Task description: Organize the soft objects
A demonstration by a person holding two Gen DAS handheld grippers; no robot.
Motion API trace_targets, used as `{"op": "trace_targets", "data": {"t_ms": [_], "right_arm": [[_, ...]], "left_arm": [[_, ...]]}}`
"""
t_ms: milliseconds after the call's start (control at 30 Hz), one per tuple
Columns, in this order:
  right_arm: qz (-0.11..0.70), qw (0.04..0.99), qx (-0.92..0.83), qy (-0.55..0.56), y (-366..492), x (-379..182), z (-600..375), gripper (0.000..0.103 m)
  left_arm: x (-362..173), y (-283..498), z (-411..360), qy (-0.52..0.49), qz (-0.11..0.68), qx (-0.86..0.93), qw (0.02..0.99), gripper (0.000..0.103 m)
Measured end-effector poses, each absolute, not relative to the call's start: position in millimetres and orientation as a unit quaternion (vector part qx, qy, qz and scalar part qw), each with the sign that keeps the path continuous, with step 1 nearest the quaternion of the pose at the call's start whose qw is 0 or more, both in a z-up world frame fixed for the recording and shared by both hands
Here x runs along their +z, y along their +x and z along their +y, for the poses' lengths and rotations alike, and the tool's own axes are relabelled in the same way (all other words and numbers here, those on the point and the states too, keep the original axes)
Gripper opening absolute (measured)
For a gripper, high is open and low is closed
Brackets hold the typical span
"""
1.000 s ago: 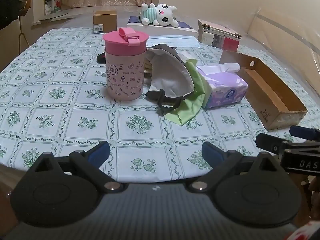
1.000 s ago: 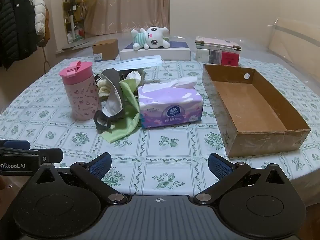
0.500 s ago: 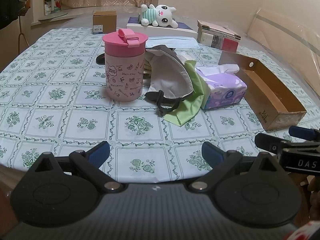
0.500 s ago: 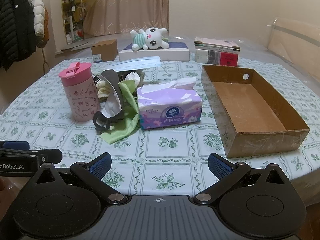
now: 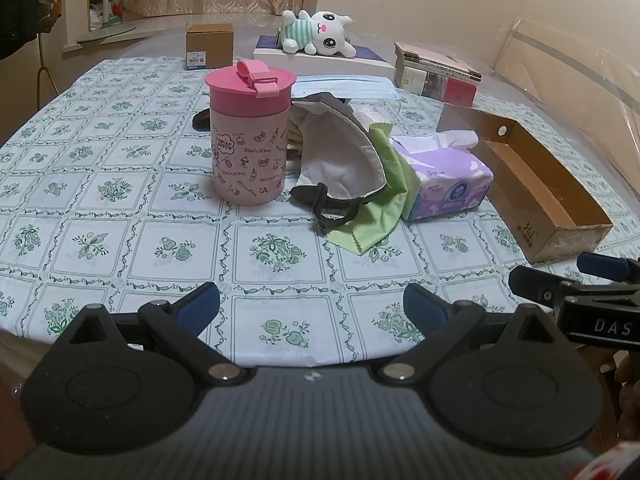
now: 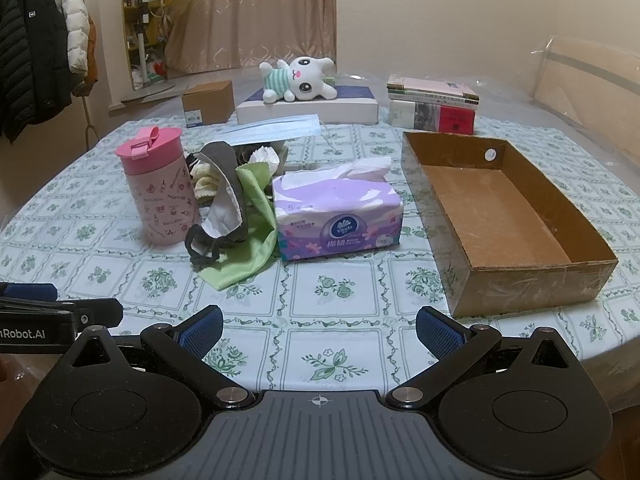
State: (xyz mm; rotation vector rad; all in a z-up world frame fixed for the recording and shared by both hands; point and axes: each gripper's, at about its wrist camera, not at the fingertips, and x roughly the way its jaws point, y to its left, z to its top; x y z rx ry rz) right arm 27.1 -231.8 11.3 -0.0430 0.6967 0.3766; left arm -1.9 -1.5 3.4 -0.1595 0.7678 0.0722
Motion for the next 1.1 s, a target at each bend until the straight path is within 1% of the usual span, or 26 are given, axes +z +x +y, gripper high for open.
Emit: {"op": "trace_targets", "data": {"t_ms": [1100], "right_arm": [[0.339, 0.923, 0.181, -0.02, 29.1, 13.8, -233.1, 0.102]], "left_arm": [[8.9, -1.4, -0.4, -0.083, 0.37, 0.034, 0.925, 0.097]]}}
